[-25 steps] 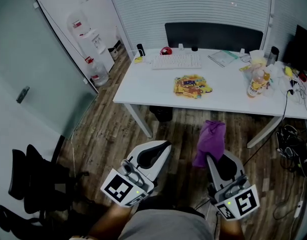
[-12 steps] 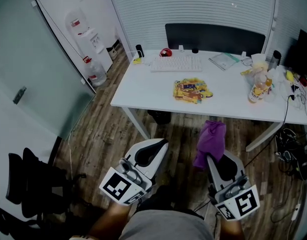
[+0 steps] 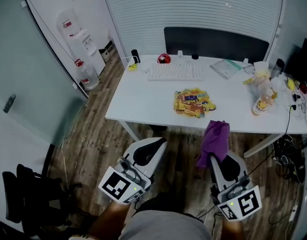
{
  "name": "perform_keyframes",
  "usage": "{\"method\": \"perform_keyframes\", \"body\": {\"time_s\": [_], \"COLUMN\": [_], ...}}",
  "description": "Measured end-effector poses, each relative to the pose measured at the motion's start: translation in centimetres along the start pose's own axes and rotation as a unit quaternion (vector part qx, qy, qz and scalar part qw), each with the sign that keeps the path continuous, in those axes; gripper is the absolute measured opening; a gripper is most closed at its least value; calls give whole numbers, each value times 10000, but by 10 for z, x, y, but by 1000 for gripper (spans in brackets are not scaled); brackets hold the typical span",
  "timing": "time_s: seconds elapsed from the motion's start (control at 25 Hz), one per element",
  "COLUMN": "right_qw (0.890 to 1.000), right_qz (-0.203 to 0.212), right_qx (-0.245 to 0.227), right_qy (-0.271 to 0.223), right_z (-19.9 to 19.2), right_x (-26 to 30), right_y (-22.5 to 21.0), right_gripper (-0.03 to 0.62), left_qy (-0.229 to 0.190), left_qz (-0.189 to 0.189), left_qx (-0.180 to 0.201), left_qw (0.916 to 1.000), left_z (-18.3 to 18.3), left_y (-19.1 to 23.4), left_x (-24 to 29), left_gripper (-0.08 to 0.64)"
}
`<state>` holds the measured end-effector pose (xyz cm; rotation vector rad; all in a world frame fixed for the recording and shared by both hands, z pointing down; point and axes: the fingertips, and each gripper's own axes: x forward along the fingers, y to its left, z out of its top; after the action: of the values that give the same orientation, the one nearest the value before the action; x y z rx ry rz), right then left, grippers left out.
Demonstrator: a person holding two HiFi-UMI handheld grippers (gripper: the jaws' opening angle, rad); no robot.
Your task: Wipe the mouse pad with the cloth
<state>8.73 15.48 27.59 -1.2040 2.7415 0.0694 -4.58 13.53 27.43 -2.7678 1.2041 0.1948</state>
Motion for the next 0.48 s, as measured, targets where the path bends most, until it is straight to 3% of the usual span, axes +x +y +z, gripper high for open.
{"method": "perform_keyframes", "body": {"time_s": [0.48], "right_qw": [9991], "right_qz": [-347], "right_qx": [-181], "right_qy": [169], "right_z": [-12], "right_x": [89], "right_y": [-25], "right_gripper": [69], "left_qy": [-89], "left_qz": [-206], "left_qx": [-51], "left_qw": [9997], "left_z": [-10], "left_y": [96], "left_x": [25], "left_gripper": [15]}}
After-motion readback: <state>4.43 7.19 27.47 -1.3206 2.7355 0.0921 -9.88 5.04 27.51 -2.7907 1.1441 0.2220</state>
